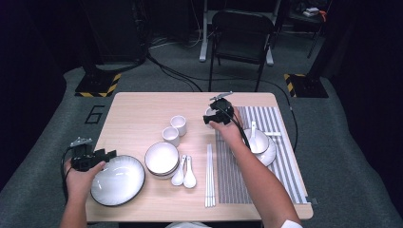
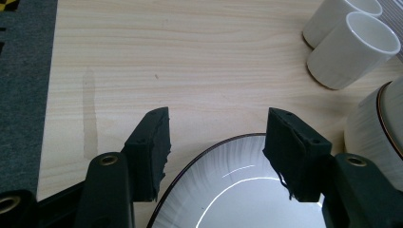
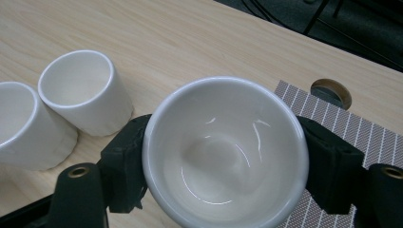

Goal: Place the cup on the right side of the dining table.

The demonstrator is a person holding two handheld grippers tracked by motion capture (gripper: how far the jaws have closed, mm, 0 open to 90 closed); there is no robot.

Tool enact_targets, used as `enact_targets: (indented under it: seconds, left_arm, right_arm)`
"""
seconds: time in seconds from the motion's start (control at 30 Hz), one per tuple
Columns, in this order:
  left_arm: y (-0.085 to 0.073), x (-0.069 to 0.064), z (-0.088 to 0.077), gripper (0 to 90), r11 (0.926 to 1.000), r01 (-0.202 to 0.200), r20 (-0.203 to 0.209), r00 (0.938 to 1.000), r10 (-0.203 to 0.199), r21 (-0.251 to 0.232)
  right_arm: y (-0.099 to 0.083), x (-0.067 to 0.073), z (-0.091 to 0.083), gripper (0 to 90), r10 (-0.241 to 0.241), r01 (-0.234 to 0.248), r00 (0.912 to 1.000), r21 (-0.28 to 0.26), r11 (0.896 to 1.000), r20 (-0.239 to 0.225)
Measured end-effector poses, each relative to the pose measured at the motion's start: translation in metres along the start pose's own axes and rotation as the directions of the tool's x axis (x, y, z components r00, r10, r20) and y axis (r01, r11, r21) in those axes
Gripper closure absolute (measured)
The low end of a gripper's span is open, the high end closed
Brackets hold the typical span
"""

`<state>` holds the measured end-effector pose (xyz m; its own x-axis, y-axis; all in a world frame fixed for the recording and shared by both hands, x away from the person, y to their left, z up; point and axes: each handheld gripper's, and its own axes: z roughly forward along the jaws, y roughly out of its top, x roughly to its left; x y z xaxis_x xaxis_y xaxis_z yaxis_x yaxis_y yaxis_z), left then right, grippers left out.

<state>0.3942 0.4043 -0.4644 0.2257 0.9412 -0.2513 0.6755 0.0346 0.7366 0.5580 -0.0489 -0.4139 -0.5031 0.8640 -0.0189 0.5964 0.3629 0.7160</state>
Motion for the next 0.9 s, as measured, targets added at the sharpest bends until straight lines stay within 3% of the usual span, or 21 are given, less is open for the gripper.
enact_targets:
  seconds: [0.13, 0.43, 0.9]
  left_arm:
    - [0.000, 0.000, 0.000, 41.6, 1.0000, -0.001, -0.001, 1.0000, 0.001, -0.004]
    - [0.000, 0.000, 0.000, 41.5, 1.0000, -0.002, -0.001, 1.0000, 0.002, -0.003]
    - [-0.001, 0.000, -0.002, 41.6, 1.0000, 0.001, -0.003, 1.0000, -0.001, -0.010]
  right_arm:
    - [0.004, -0.002, -0.002, 26.6, -0.009, 0.009, 0.9999, -0.009, 1.000, 0.010]
    - [0.002, -0.011, 0.002, 26.6, 0.028, -0.028, 0.9988, 0.007, 1.000, 0.041]
    - [-0.001, -0.022, 0.008, 26.6, 0.043, -0.045, 0.9959, 0.020, 0.999, 0.079]
